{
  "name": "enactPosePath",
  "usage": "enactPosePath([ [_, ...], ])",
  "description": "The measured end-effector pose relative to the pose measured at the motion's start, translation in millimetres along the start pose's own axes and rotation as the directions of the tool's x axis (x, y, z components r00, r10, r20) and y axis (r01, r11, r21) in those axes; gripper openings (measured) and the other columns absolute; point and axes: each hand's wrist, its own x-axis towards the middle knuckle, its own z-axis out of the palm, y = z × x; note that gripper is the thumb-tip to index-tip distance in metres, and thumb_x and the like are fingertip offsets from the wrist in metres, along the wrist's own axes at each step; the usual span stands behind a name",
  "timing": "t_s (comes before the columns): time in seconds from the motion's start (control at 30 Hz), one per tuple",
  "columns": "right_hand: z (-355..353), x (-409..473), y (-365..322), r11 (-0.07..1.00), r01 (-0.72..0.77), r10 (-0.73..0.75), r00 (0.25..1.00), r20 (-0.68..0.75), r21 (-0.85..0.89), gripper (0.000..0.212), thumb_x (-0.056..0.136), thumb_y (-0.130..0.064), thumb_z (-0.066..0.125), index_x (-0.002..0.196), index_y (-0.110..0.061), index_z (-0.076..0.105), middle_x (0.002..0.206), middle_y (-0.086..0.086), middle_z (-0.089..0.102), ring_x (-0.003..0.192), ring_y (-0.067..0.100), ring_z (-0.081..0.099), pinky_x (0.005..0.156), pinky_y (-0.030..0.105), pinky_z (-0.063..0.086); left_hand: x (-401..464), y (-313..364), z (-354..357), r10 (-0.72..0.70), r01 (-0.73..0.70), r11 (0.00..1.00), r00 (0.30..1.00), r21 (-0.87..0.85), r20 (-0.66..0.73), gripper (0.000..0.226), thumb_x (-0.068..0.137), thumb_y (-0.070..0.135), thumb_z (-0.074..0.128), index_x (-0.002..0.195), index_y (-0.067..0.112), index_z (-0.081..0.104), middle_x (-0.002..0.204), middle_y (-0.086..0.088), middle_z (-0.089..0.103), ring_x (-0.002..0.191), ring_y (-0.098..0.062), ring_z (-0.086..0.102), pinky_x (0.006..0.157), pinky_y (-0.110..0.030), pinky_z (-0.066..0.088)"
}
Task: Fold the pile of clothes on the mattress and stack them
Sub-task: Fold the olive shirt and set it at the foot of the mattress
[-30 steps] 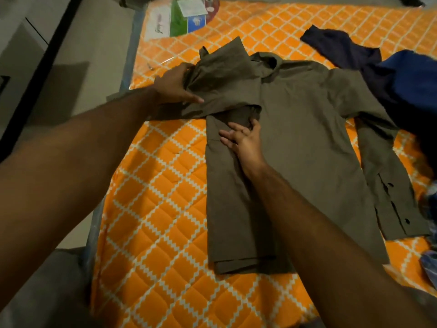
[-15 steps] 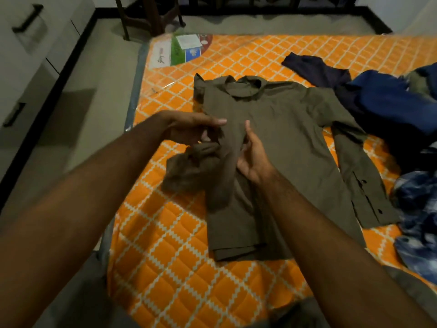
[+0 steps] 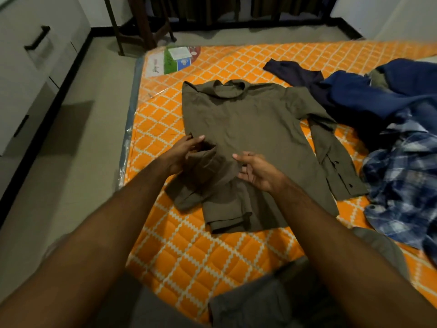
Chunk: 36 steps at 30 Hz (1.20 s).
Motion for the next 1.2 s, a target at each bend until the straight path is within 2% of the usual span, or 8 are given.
enactPosePath([
  [0.17, 2, -19, -32, 0.967, 0.134, -0.121, 0.990, -0.073, 0.216, 0.033, 0.098, -0.006, 0.061, 0.130, -0.006, 0.052, 0.102, 0.013, 0.069, 0.073, 0.018, 0.074, 0.056, 0.028, 0.060, -16, 19, 19, -0.113, 0.102, 0.988, 0.990, 0.114, 0.089, 0.039, 0.100, 0.055, 0.042, 0.099, 0.022, 0.060, 0.063, 0.011, 0.065, 0.056, -0.007, 0.062, 0.057, -0.029, 0.052],
  [0.33, -9, -38, -18, 0.959, -0.040, 0.049, 0.998, 0.025, -0.280, 0.047, 0.086, -0.041, 0.076, 0.121, -0.011, 0.069, 0.116, 0.006, 0.075, 0.105, 0.019, 0.072, 0.093, 0.037, 0.057, -15, 4, 24, -0.130, 0.121, 0.938, 0.991, 0.325, 0.006, 0.061, 0.088, 0.072, 0.052, 0.097, 0.014, 0.073, 0.073, 0.000, 0.055, 0.057, -0.011, 0.052, 0.055, -0.025, 0.043],
  [0.43, -13, -45, 4, 0.935, -0.053, 0.085, 0.993, 0.077, -0.350, 0.068, 0.068, -0.041, 0.088, 0.124, -0.011, 0.066, 0.116, 0.008, 0.074, 0.114, 0.025, 0.068, 0.107, 0.044, 0.048, -23, 0, 35, -0.069, 0.057, 0.933, 0.997, 0.355, 0.023, 0.060, 0.092, 0.065, 0.054, 0.100, 0.009, 0.073, 0.074, -0.003, 0.057, 0.059, -0.013, 0.052, 0.056, -0.027, 0.042],
  [0.57, -17, -42, 14, 0.987, 0.097, -0.101, 0.995, -0.021, -0.131, 0.054, 0.084, 0.001, 0.076, 0.133, -0.012, 0.054, 0.100, 0.008, 0.072, 0.084, 0.020, 0.073, 0.074, 0.038, 0.062, -26, 1, 41, -0.022, -0.009, 0.960, 0.994, 0.279, 0.108, 0.028, 0.095, 0.047, 0.062, 0.103, 0.021, 0.058, 0.078, 0.001, 0.058, 0.065, -0.013, 0.051, 0.055, -0.027, 0.040],
  [0.67, -15, -42, 7, 0.988, 0.103, -0.111, 0.992, -0.067, -0.114, 0.046, 0.091, 0.004, 0.066, 0.133, -0.012, 0.052, 0.105, 0.008, 0.068, 0.069, 0.012, 0.072, 0.051, 0.029, 0.060, -40, 5, 48, -0.067, 0.026, 0.949, 0.991, 0.316, 0.119, 0.026, 0.097, 0.047, 0.059, 0.102, 0.022, 0.057, 0.070, 0.003, 0.061, 0.057, -0.016, 0.058, 0.049, -0.030, 0.050],
  [0.83, -19, -38, 16, 0.920, 0.114, -0.187, 0.969, -0.163, -0.374, 0.059, 0.088, -0.005, 0.074, 0.139, -0.007, 0.046, 0.102, 0.009, 0.063, 0.083, 0.014, 0.064, 0.061, 0.021, 0.053, -46, -18, 40, -0.127, 0.101, 0.848, 0.992, 0.520, 0.016, 0.057, 0.089, 0.056, 0.067, 0.133, 0.023, 0.054, 0.113, -0.008, 0.069, 0.087, -0.030, 0.069, 0.057, -0.042, 0.059],
  [1.0, -38, -50, 42, 0.658, 0.141, -0.251, 0.967, -0.040, -0.740, 0.063, 0.089, -0.004, 0.073, 0.140, -0.004, 0.036, 0.087, 0.008, 0.054, 0.059, 0.004, 0.055, 0.041, 0.014, 0.044, -57, -45, 39, -0.109, 0.149, 0.843, 0.988, 0.516, -0.107, 0.034, 0.097, 0.009, 0.063, 0.127, -0.003, 0.055, 0.084, -0.015, 0.067, 0.044, -0.021, 0.065, 0.037, -0.028, 0.051],
  [1.2, -49, -77, 59, 0.759, 0.179, -0.249, 0.968, -0.026, -0.626, 0.046, 0.095, -0.034, 0.068, 0.129, -0.014, 0.044, 0.083, 0.003, 0.060, 0.063, 0.001, 0.061, 0.051, 0.023, 0.050, -67, -51, 43, 0.046, 0.000, 0.880, 0.995, 0.475, -0.086, 0.042, 0.096, 0.019, 0.067, 0.133, 0.010, 0.051, 0.111, -0.013, 0.072, 0.050, -0.014, 0.067, 0.040, -0.026, 0.051],
])
